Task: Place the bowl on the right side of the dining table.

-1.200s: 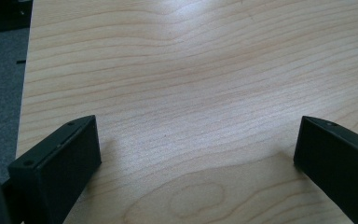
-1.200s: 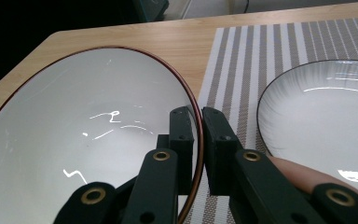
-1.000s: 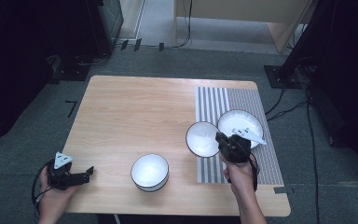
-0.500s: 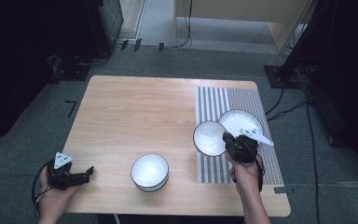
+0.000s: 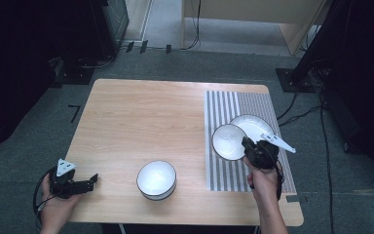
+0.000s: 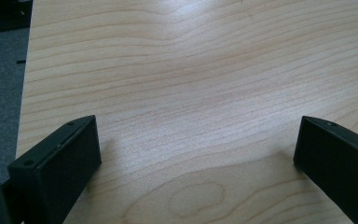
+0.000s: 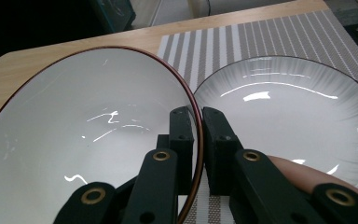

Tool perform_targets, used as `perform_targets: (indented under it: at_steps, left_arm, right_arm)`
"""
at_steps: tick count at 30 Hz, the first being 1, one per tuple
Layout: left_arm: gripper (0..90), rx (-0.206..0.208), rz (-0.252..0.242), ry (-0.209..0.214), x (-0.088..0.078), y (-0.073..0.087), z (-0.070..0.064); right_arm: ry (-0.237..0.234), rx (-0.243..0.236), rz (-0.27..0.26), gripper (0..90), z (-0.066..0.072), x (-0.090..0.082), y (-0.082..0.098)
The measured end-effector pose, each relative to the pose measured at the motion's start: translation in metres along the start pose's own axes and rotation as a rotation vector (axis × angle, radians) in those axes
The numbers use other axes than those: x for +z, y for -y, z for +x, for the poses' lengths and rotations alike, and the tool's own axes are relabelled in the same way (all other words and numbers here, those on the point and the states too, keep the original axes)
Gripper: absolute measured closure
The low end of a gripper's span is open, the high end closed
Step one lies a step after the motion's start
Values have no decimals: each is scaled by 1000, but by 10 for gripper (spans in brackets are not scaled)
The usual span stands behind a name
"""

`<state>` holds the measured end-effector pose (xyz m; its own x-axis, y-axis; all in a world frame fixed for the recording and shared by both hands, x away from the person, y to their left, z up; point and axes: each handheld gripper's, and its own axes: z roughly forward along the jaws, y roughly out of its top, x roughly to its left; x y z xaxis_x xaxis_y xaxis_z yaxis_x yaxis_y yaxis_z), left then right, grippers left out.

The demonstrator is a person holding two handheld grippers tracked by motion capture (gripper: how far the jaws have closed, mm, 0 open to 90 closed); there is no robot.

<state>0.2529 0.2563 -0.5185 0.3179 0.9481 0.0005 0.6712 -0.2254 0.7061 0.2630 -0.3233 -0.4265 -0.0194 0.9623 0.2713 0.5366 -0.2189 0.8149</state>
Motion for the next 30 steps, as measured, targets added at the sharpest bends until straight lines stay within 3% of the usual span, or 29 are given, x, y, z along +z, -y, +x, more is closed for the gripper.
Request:
perform_targets:
  at_steps: [30]
  left_arm:
    - [0, 0, 0, 0, 0, 0, 0]
  right_arm:
    - [167, 73, 1, 845, -52, 26, -5]
